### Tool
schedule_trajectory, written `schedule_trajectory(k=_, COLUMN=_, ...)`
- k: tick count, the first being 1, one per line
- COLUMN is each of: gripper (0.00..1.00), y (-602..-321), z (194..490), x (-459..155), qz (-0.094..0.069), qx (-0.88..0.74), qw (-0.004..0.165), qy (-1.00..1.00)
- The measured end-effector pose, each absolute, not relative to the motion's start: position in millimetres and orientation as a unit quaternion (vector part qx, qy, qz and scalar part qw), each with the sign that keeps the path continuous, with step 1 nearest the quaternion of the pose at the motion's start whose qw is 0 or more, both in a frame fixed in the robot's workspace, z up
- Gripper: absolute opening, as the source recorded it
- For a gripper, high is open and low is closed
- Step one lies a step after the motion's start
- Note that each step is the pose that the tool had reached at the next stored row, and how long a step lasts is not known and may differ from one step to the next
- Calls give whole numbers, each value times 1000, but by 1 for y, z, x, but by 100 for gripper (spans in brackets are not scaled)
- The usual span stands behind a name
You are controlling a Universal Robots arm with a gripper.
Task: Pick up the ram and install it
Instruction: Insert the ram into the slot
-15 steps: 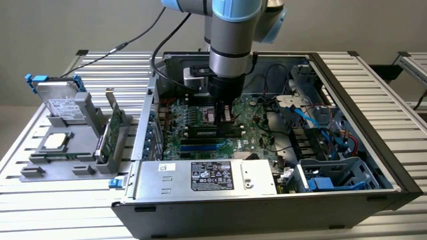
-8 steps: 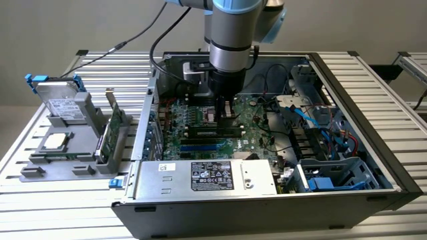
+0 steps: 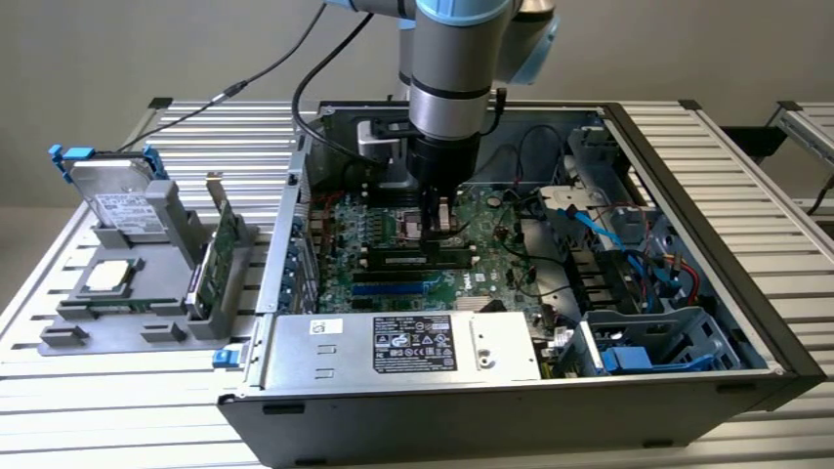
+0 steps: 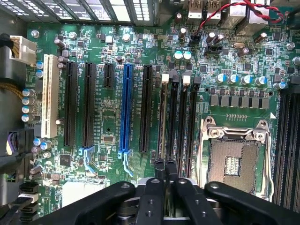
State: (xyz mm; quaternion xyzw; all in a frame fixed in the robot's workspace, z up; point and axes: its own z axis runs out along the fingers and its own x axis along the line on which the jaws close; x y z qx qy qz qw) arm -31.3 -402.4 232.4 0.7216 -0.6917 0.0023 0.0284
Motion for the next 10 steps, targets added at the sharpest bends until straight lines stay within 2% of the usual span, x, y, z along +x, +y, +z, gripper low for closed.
schedule_trajectory(k=10, gripper=10, y=-402, z=232, x=-31, qz=2, qx=722, qw=28, qy=-692)
